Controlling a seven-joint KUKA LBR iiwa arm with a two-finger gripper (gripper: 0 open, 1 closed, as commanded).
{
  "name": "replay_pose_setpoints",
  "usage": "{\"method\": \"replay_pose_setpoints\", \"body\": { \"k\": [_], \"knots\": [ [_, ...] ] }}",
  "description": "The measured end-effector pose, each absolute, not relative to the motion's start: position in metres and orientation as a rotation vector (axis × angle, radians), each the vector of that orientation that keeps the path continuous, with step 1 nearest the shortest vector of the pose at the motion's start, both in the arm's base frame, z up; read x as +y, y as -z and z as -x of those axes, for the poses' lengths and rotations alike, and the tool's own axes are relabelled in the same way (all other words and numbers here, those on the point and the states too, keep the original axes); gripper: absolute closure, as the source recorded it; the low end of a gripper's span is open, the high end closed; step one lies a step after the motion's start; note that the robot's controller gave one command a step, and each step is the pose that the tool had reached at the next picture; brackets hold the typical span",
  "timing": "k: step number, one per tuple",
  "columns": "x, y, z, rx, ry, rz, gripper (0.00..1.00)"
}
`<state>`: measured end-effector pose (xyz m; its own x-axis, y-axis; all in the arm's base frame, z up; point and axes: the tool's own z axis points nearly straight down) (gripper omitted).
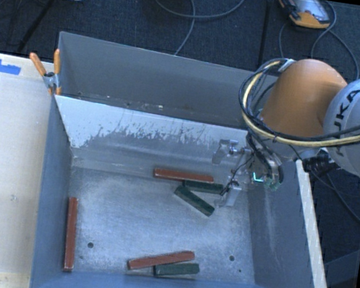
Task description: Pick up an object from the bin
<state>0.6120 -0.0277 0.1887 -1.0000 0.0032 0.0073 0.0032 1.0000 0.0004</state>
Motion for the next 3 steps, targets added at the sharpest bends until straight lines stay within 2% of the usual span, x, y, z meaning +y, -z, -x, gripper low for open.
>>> {"method": "replay_pose_setpoints", "body": {
  "k": [1,2,3],
  "knots": [
    [0.036,-0.096,-0.620,-3.131,0.004,0.114,0.00],
    [0.086,-0.105,-0.613,-3.116,0.003,-0.402,0.00],
    [0.020,-0.186,-0.616,-3.113,-0.007,-0.487,0.00]
  ]
}}
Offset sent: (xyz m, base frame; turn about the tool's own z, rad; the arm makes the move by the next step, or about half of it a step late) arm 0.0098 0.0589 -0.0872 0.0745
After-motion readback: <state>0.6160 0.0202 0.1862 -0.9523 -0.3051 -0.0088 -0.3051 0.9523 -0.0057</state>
